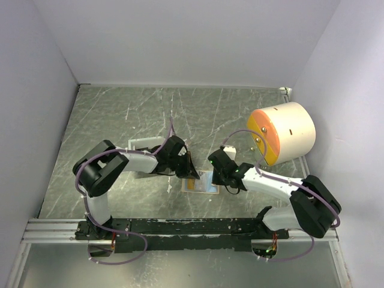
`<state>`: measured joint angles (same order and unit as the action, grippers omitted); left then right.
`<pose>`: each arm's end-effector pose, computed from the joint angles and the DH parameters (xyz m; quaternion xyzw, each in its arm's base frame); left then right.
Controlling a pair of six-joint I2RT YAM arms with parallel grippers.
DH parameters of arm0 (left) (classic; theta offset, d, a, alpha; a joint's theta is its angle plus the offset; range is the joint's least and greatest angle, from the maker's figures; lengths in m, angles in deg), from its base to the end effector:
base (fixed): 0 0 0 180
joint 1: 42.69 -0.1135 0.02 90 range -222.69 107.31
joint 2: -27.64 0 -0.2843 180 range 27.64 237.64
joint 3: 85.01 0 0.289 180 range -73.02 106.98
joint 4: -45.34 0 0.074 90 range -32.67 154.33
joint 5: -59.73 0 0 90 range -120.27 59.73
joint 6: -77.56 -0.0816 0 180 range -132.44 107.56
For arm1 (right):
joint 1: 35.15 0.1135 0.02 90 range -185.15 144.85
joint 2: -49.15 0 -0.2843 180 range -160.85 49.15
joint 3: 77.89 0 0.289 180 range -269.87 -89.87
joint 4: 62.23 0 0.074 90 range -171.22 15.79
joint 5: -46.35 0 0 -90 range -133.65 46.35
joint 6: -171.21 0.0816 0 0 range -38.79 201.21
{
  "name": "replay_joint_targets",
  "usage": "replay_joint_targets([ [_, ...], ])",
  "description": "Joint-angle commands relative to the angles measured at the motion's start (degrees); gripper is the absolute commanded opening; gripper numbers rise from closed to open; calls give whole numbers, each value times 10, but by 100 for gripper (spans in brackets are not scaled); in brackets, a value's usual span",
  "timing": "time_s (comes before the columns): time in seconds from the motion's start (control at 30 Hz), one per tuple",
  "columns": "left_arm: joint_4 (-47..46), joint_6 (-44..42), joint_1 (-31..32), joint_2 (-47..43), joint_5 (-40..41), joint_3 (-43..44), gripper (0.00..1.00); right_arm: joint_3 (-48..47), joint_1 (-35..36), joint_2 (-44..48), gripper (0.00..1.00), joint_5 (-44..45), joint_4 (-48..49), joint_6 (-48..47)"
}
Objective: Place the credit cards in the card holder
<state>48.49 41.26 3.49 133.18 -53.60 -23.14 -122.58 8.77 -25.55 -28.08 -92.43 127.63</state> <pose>0.2586 -0.3161 0.0793 0.0145 0.9136 -0.3968 0.0880 0.2104 0.1722 0.1107 0.0557 0.9565 0.0883 0.2724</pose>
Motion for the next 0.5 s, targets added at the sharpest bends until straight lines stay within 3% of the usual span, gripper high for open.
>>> replay_joint_targets([
  [0.0,0,11,11,32,-9,-16,7,23,-1,-12,26,-33,5,12],
  [0.23,43,6,9,26,16,-1,7,-4,-1,8,30,-13,-27,4],
  [0.47,3,28,10,22,26,-17,7,9,-1,9,31,-24,-20,12],
])
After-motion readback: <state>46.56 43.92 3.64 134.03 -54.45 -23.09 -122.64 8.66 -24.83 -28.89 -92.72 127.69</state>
